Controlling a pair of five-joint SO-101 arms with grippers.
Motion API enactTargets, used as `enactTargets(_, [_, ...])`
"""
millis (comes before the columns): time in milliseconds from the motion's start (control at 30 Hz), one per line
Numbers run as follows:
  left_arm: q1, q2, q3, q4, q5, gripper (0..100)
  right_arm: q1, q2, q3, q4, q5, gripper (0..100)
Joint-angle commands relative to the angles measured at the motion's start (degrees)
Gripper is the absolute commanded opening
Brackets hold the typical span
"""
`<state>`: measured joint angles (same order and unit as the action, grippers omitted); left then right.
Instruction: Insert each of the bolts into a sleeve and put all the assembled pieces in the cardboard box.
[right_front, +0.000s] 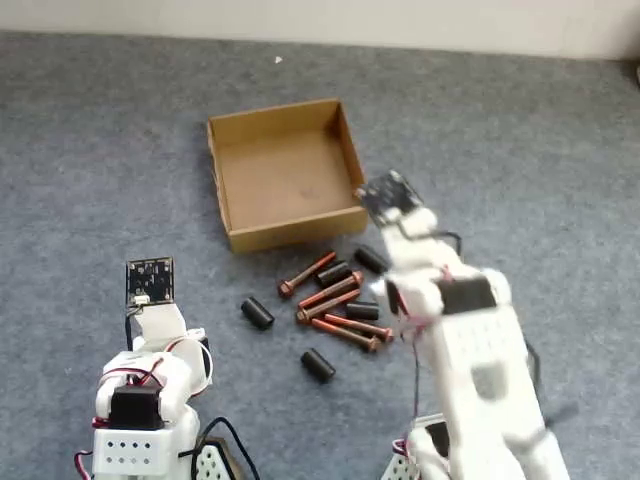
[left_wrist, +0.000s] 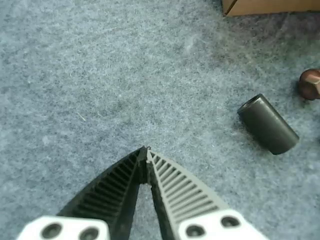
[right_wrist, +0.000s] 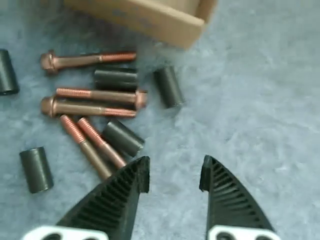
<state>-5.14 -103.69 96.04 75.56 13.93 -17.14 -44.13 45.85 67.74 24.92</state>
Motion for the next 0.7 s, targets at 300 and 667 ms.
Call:
enactTargets(300, [-0.31, -0.22, 1.19, 0.35, -0.53, 1, -2.15, 41.36, -22.55, -8.75, 0.53, 16.6])
enactTargets(667, [-0.31, -0.22, 1.19, 0.35, -0.53, 1, -4.62, 54.99, -31.16, -8.75, 0.53, 16.6])
